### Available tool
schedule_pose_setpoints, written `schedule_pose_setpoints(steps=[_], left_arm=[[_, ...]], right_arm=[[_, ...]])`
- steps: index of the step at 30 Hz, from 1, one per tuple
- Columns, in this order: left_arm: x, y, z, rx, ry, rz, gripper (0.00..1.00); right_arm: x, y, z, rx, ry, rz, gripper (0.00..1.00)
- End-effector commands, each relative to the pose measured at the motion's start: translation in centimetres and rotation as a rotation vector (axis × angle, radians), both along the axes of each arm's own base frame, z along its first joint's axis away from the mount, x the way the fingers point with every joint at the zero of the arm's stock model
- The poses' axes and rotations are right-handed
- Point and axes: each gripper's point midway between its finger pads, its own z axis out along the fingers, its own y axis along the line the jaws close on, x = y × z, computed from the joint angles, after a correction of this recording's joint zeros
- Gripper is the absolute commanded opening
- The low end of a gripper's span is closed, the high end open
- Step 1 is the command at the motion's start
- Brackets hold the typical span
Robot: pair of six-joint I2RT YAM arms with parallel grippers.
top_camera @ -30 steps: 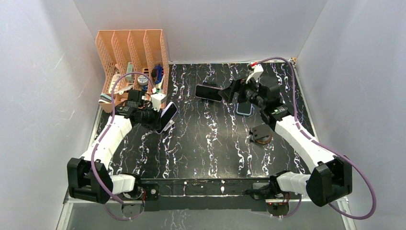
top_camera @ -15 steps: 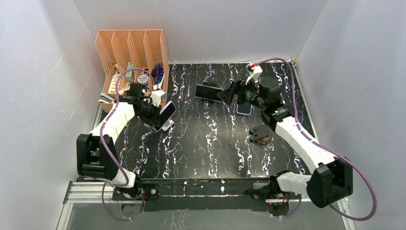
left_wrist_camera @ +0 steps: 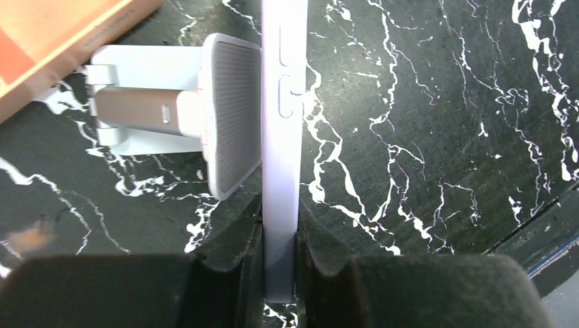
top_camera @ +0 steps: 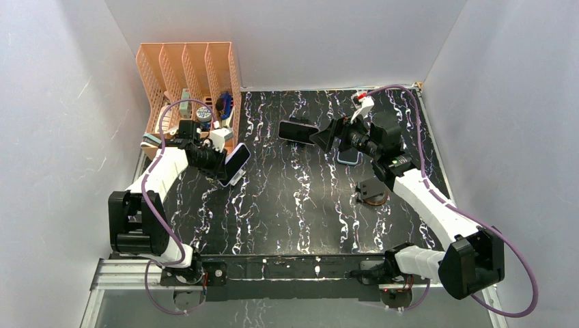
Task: Place the phone on the phone stand
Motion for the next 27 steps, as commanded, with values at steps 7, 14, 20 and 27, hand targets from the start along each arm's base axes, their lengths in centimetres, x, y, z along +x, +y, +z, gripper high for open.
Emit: schedule_pose_setpoints(steps=[7, 14, 20, 27], left_arm=[[-0.3, -0.3, 0.3, -0.033, -0.028, -0.010, 0.00], [-0.4, 0.1, -0.3, -0.011, -0.028, 0.017, 0.00], [-0.5, 0.0, -1.0, -0.019, 0.001, 0.022, 0.00], [-0.8, -0.7, -2.2, -0.056, 0.053, 0.025, 0.00]], right_arm=[[-0.3, 0.3, 1.2, 0.018, -0.056, 0.021, 0.99], [-0.3, 0.3, 1.1, 0.017, -0.057, 0.025, 0.99], [-0.3, 0.2, 1.0, 0.013, -0.059, 0.022, 0.99], [-0.3, 0.2, 1.1, 0.010, -0.063, 0.019, 0.99]])
